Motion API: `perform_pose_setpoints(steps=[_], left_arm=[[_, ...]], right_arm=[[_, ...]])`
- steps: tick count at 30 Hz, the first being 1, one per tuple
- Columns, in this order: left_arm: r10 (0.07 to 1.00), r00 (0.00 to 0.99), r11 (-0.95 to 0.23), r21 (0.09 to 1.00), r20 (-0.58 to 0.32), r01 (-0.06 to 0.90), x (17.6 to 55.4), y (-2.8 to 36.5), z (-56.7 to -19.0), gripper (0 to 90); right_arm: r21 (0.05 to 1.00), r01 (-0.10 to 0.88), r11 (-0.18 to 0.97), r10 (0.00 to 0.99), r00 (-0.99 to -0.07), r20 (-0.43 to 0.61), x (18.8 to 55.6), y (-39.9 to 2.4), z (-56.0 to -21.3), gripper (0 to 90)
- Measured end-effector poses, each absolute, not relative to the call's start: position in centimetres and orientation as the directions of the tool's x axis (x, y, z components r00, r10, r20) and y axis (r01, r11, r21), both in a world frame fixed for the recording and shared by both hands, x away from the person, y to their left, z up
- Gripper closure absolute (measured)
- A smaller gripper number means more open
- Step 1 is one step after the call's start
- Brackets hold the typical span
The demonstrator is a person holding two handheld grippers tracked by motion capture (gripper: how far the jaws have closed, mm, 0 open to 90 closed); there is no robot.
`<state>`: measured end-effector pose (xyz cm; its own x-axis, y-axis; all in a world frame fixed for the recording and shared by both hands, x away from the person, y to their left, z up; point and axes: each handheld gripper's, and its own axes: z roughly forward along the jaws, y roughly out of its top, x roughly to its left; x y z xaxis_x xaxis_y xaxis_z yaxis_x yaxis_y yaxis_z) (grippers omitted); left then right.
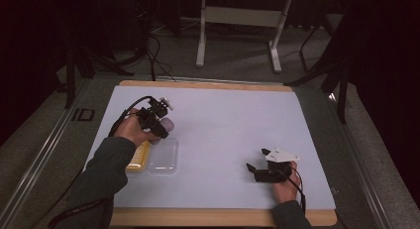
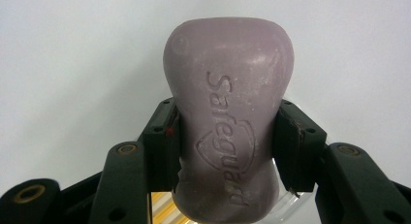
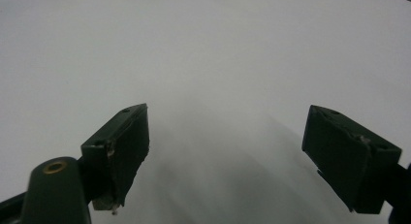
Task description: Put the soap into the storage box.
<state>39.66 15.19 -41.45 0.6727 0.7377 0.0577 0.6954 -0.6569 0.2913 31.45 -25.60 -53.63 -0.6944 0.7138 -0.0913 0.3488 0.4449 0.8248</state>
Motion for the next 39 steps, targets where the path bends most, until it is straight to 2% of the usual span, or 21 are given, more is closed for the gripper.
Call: perform_pose_setpoints(steps=[39], left_arm=[[0.826,0.564,-0.54,0.302,0.012,0.785,37.1,19.2,-42.3,49.9]], right_arm=[[0.828,0.346,0.441,0.716,-0.692,-0.092,31.4,-25.6,-53.6,16.8]])
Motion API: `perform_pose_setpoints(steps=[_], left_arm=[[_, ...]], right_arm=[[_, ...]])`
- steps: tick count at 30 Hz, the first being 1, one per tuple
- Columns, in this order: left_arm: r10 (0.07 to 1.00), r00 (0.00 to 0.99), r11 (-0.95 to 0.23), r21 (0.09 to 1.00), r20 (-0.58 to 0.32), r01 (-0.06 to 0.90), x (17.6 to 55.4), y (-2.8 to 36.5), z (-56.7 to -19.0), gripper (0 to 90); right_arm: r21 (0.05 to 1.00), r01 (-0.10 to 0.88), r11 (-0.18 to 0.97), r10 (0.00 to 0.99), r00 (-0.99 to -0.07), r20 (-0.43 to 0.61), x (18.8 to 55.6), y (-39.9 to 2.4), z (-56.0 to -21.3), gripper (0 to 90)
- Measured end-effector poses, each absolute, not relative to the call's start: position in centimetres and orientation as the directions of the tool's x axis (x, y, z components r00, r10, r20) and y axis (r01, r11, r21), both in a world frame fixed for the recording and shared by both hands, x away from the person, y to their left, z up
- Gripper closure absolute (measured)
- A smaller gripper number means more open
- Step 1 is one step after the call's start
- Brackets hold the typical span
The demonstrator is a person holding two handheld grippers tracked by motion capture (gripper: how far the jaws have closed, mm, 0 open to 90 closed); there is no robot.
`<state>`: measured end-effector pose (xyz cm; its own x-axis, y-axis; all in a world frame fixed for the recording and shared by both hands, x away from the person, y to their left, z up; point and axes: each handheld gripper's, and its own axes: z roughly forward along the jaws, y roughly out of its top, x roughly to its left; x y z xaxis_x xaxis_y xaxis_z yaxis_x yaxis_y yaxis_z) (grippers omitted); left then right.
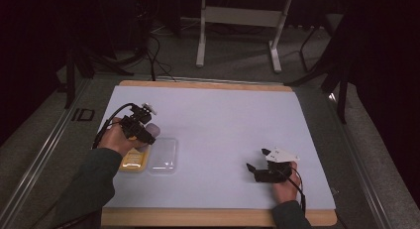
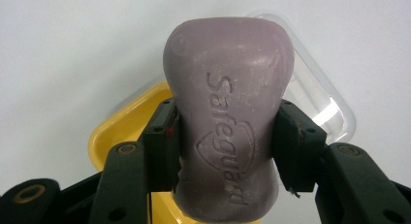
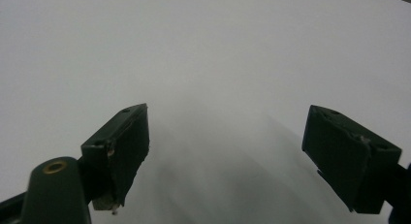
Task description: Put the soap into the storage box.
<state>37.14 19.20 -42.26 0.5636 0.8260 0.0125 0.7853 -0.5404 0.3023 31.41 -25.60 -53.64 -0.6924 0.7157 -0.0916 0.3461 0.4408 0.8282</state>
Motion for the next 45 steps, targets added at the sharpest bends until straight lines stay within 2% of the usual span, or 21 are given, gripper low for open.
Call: perform_pose_setpoints(steps=[20,35,45], left_arm=[[0.881,0.472,-0.443,0.292,-0.034,0.848,36.1,21.8,-43.0,49.9],[0.91,0.407,-0.375,0.255,-0.083,0.891,35.7,23.2,-45.8,49.8],[0.924,0.376,-0.357,0.197,-0.07,0.913,36.1,23.1,-48.0,49.6]], right_arm=[[0.827,0.345,0.444,0.717,-0.69,-0.097,31.4,-25.6,-53.6,16.8],[0.826,0.346,0.445,0.717,-0.69,-0.097,31.4,-25.6,-53.6,16.8],[0.826,0.347,0.444,0.717,-0.691,-0.096,31.4,-25.6,-53.6,16.8]])
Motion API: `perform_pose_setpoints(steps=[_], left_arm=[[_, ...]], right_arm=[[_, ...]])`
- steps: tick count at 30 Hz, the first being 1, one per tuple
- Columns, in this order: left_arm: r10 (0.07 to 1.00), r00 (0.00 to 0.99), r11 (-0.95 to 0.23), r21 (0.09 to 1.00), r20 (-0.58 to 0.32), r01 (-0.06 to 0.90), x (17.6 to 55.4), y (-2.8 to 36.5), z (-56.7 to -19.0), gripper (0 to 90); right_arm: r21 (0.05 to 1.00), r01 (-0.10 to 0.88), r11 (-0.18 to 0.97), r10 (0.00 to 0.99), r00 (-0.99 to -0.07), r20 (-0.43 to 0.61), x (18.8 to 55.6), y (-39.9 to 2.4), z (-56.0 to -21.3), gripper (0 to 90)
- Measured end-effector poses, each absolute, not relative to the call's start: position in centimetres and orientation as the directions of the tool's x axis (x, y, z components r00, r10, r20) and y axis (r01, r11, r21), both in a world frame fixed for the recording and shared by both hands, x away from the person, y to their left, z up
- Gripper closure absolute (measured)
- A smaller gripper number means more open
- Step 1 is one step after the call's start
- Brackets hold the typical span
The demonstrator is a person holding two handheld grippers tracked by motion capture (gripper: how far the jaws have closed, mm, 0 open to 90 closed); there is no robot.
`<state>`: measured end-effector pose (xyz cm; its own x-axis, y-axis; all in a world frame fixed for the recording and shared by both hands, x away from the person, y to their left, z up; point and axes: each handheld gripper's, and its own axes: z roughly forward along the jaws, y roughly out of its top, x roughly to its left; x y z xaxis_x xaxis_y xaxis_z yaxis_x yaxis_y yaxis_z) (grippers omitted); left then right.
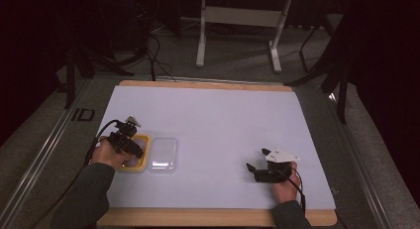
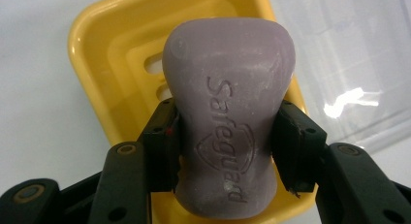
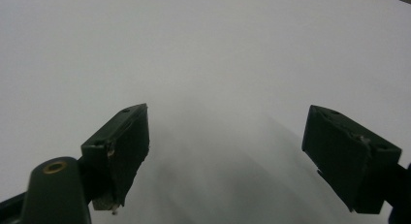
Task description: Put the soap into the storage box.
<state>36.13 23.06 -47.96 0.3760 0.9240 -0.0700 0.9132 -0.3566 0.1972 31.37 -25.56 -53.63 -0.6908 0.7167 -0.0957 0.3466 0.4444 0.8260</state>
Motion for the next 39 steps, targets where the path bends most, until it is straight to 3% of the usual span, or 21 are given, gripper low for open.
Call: perform_pose_setpoints(steps=[8,13,23,39], left_arm=[[0.934,0.354,-0.338,0.199,-0.048,0.92,36.1,23.0,-48.3,49.0],[0.938,0.334,-0.309,0.216,-0.091,0.926,36.1,23.7,-48.1,43.3],[0.933,0.35,-0.311,0.296,-0.088,0.903,36.0,23.7,-46.0,36.5],[0.823,0.568,-0.514,0.402,-0.019,0.758,36.1,19.7,-45.1,36.3]], right_arm=[[0.824,0.346,0.448,0.715,-0.692,-0.098,31.4,-25.6,-53.6,16.8],[0.823,0.348,0.448,0.716,-0.691,-0.098,31.4,-25.5,-53.6,16.8],[0.822,0.347,0.451,0.715,-0.692,-0.1,31.4,-25.5,-53.7,16.8],[0.821,0.348,0.453,0.713,-0.694,-0.099,31.4,-25.5,-53.7,16.8]])
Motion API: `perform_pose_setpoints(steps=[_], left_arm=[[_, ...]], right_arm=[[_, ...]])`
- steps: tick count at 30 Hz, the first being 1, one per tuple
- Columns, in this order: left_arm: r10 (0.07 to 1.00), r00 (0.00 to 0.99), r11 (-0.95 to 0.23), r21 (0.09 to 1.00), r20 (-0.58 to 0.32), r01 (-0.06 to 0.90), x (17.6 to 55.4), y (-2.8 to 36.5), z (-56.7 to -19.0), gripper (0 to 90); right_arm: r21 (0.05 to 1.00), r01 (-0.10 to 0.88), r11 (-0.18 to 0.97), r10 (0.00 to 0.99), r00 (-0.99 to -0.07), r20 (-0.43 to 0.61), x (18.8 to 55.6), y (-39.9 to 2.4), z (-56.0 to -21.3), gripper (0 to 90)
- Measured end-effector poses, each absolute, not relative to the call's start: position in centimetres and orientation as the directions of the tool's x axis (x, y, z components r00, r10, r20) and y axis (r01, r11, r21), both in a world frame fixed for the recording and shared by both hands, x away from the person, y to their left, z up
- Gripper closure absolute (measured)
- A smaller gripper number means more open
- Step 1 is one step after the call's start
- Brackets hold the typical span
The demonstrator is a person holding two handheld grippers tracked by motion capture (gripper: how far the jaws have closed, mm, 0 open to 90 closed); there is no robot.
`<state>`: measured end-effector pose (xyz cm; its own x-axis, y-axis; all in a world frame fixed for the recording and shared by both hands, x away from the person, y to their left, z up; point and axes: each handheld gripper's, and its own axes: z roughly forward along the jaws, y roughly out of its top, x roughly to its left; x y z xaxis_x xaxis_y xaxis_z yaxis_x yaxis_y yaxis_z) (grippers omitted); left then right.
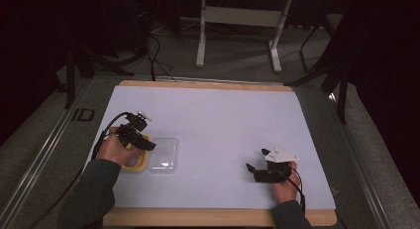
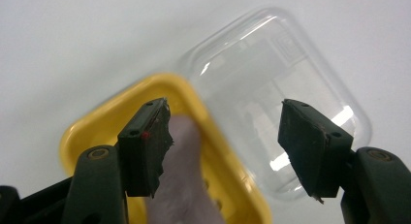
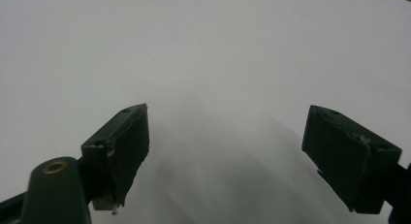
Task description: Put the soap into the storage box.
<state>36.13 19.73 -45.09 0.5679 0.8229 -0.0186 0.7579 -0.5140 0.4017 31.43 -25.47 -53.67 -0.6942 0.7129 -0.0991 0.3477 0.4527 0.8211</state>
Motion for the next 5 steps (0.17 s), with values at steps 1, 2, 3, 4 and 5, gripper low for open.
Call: perform_pose_setpoints(steps=[1,2,3,4,5], left_arm=[[0.811,0.584,-0.528,0.411,-0.014,0.743,36.1,19.3,-45.1,36.3],[0.804,0.595,-0.538,0.418,-0.008,0.732,36.0,19.0,-45.2,36.4],[0.794,0.608,-0.548,0.437,0.003,0.714,35.9,18.5,-45.2,36.5],[0.789,0.614,-0.551,0.446,0.003,0.706,35.8,18.2,-45.3,36.6],[0.781,0.625,-0.555,0.462,0.003,0.692,35.5,17.7,-45.4,36.6]], right_arm=[[0.821,0.349,0.452,0.713,-0.694,-0.098,31.4,-25.5,-53.7,16.8],[0.82,0.35,0.453,0.713,-0.694,-0.098,31.4,-25.4,-53.7,16.8],[0.82,0.35,0.454,0.713,-0.694,-0.098,31.5,-25.4,-53.7,16.8],[0.819,0.351,0.454,0.712,-0.695,-0.098,31.5,-25.4,-53.7,16.8],[0.818,0.352,0.456,0.712,-0.695,-0.098,31.5,-25.4,-53.7,16.8]])
